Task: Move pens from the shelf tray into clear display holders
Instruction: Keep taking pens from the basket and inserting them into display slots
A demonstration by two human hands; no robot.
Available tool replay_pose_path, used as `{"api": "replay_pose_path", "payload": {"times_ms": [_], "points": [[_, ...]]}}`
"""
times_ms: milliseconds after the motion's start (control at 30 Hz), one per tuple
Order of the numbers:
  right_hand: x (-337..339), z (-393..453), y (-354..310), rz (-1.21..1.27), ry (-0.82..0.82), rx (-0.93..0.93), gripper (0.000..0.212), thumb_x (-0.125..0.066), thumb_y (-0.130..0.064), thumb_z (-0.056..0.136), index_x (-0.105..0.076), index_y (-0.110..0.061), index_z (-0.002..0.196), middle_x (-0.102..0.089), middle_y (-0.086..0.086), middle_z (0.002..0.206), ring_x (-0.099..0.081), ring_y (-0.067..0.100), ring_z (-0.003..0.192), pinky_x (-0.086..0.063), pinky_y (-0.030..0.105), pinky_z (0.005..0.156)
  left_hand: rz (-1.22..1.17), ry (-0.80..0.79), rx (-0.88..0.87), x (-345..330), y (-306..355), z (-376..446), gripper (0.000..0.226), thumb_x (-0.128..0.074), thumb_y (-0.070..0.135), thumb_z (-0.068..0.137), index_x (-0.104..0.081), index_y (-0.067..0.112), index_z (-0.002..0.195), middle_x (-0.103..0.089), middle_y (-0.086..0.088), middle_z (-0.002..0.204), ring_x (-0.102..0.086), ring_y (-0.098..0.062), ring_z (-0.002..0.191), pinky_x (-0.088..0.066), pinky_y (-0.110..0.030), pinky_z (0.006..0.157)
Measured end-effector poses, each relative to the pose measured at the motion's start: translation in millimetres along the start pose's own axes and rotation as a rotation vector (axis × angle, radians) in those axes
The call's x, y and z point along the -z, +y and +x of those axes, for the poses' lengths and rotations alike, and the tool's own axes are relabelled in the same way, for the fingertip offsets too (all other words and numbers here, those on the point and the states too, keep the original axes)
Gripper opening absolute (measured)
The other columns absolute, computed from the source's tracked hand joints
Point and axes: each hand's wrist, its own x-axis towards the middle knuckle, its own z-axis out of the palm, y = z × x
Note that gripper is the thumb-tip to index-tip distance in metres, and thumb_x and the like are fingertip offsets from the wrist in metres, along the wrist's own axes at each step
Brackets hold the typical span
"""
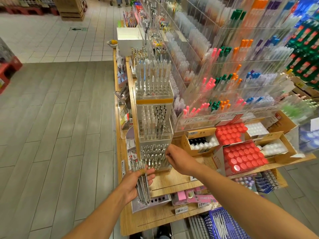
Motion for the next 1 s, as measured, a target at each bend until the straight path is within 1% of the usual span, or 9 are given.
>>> {"api": "replay_pose_path", "payload": {"times_ms": [133, 267, 467, 600, 733, 800, 867, 933, 1000], "points": [[-5, 2, -2, -0.124, 0.043, 0.051, 0.012, -0.049, -0.017, 0.098, -0.057, -0.008, 0.103, -0.051, 0.003, 0.105, -0.052, 0.018, 0.082, -0.042, 0.028, 0.068, 0.017, 0.003, -0.008, 1, 1, 1, 0.031, -0.059, 0.003, 0.089, -0.056, -0.003, 0.12, -0.073, -0.022, 0.109, -0.067, -0.037, 0.109, -0.059, -0.042, 0.08], [-14, 2, -7, -0.188, 0.076, 0.055, 0.017, -0.05, -0.015, 0.098, -0.062, -0.004, 0.103, -0.051, 0.006, 0.106, -0.053, 0.021, 0.086, -0.048, 0.034, 0.075, 0.033, 0.009, -0.013, 4, 1, 3, 0.025, -0.053, 0.004, 0.097, -0.053, -0.004, 0.121, -0.073, -0.022, 0.11, -0.07, -0.036, 0.106, -0.06, -0.041, 0.08], [-13, 12, -15, -0.274, 0.06, 0.018, 0.018, -0.051, -0.014, 0.097, -0.065, -0.003, 0.1, -0.049, 0.005, 0.101, -0.052, 0.022, 0.09, -0.051, 0.037, 0.074, 0.05, 0.006, 0.006, 7, 1, 7, 0.032, -0.058, 0.006, 0.095, -0.053, -0.006, 0.124, -0.073, -0.021, 0.11, -0.072, -0.032, 0.101, -0.062, -0.04, 0.077], [-15, 8, -18, -0.293, 0.082, -0.046, 0.015, -0.058, -0.008, 0.09, -0.065, -0.008, 0.103, -0.053, 0.003, 0.103, -0.053, 0.021, 0.095, -0.052, 0.035, 0.075, 0.047, 0.006, 0.014, 4, 2, 6, 0.049, -0.067, 0.008, 0.088, -0.044, -0.003, 0.13, -0.072, -0.02, 0.112, -0.071, -0.032, 0.103, -0.062, -0.038, 0.072], [-9, 10, -25, -0.12, 0.077, -0.13, 0.025, -0.063, -0.018, 0.09, -0.063, -0.013, 0.114, -0.055, 0.002, 0.112, -0.055, 0.019, 0.1, -0.05, 0.032, 0.083, 0.042, -0.017, 0.011, 3, 2, 4, 0.059, -0.072, 0.008, 0.082, -0.028, 0.012, 0.121, -0.073, -0.02, 0.112, -0.071, -0.033, 0.104, -0.061, -0.039, 0.069], [-5, 13, -32, 0.059, 0.033, -0.178, 0.026, -0.063, -0.025, 0.092, -0.063, -0.015, 0.115, -0.061, 0.002, 0.112, -0.057, 0.016, 0.097, -0.05, 0.033, 0.085, 0.066, -0.021, 0.005, 1, 2, 3, 0.059, -0.071, 0.006, 0.085, -0.024, 0.007, 0.122, -0.072, -0.02, 0.112, -0.071, -0.033, 0.104, -0.06, -0.039, 0.07], [-5, 16, -39, 0.247, -0.029, -0.231, 0.026, -0.064, -0.029, 0.093, -0.064, -0.014, 0.114, -0.065, 0.001, 0.107, -0.058, 0.011, 0.092, -0.049, 0.028, 0.08, 0.098, -0.03, 0.007, -2, 2, 2, 0.063, -0.072, 0.007, 0.082, -0.037, -0.006, 0.132, -0.072, -0.022, 0.112, -0.071, -0.033, 0.103, -0.061, -0.039, 0.071], [-6, 17, -44, 0.391, -0.082, -0.278, 0.024, -0.064, -0.028, 0.093, -0.065, -0.01, 0.11, -0.065, 0.0, 0.099, -0.059, 0.005, 0.084, -0.047, 0.019, 0.071, 0.122, -0.056, -0.005, -5, 2, 2, 0.056, -0.073, 0.008, 0.077, -0.053, -0.004, 0.128, -0.071, -0.023, 0.113, -0.071, -0.033, 0.103, -0.061, -0.039, 0.076], [-8, 16, -46, 0.545, -0.108, -0.328, 0.015, -0.063, -0.022, 0.094, -0.063, -0.008, 0.099, -0.061, -0.002, 0.083, -0.06, -0.005, 0.063, -0.043, 0.01, 0.056, 0.134, -0.07, -0.012, -7, 2, 1, 0.05, -0.073, 0.009, 0.074, -0.061, -0.001, 0.121, -0.071, -0.023, 0.113, -0.071, -0.033, 0.103, -0.059, -0.04, 0.083]]}}
